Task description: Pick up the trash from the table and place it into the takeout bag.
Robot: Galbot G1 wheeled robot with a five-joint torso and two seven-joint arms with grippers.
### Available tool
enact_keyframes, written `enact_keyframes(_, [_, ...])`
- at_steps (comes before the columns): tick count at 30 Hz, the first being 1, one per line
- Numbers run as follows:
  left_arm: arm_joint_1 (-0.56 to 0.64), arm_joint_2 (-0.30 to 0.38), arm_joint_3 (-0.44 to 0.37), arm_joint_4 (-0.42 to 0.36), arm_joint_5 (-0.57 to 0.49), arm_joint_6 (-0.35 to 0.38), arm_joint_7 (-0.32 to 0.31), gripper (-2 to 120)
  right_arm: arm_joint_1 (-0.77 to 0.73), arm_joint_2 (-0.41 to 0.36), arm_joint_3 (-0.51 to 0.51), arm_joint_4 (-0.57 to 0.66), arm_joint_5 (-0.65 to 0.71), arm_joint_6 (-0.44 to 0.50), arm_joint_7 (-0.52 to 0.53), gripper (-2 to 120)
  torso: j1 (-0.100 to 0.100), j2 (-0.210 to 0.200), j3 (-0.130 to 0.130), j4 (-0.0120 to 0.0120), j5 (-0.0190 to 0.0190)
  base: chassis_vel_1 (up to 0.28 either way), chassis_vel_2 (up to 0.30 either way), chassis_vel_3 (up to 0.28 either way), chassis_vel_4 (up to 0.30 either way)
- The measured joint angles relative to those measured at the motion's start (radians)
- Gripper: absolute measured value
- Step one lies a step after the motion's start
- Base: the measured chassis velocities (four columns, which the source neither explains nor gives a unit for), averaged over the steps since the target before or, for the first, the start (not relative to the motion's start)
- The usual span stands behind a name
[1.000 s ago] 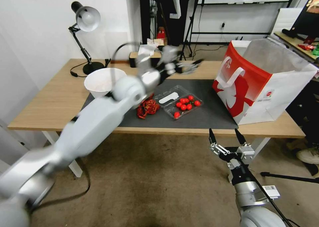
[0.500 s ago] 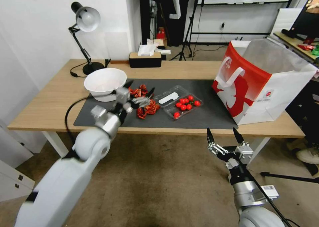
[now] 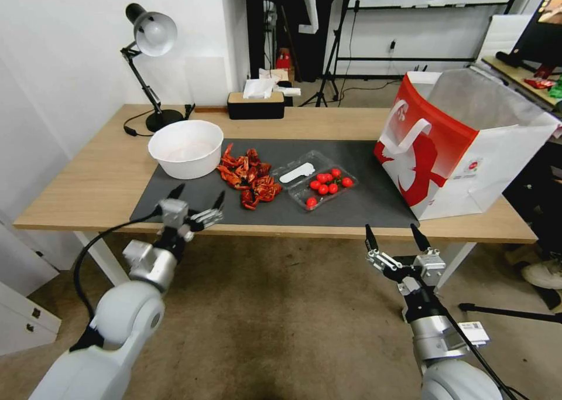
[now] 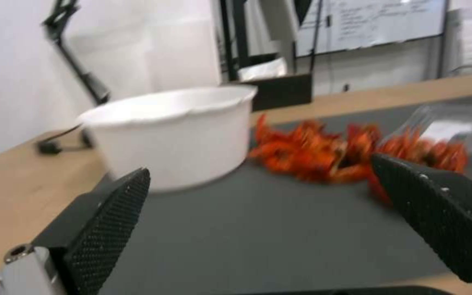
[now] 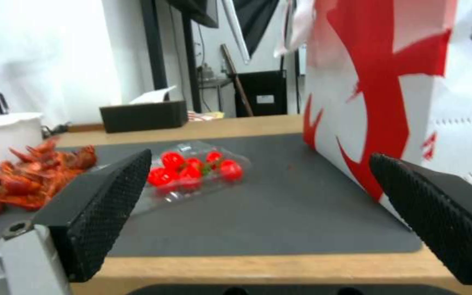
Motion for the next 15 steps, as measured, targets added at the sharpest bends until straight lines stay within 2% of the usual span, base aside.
enact_keyframes(6, [0.138,-0.047,-0.051,-0.001,0.039,-0.08,-0.058,100,0.005,0.0,-0.007,-0.049,0.0,0.004,-0.051,100,0.0,0.0,0.0,0.0001,0.0,0.0,0.0,0.0,0.0])
enact_keyframes(15, [0.182,-0.067,-0.057,0.0,0.055,-0.123,-0.087,100,0.017,0.009,-0.02,-0.086,0.0,0.009,-0.082,100,0.0,0.0,0.0,-0.0001,0.0,0.0,0.0,0.0,0.0])
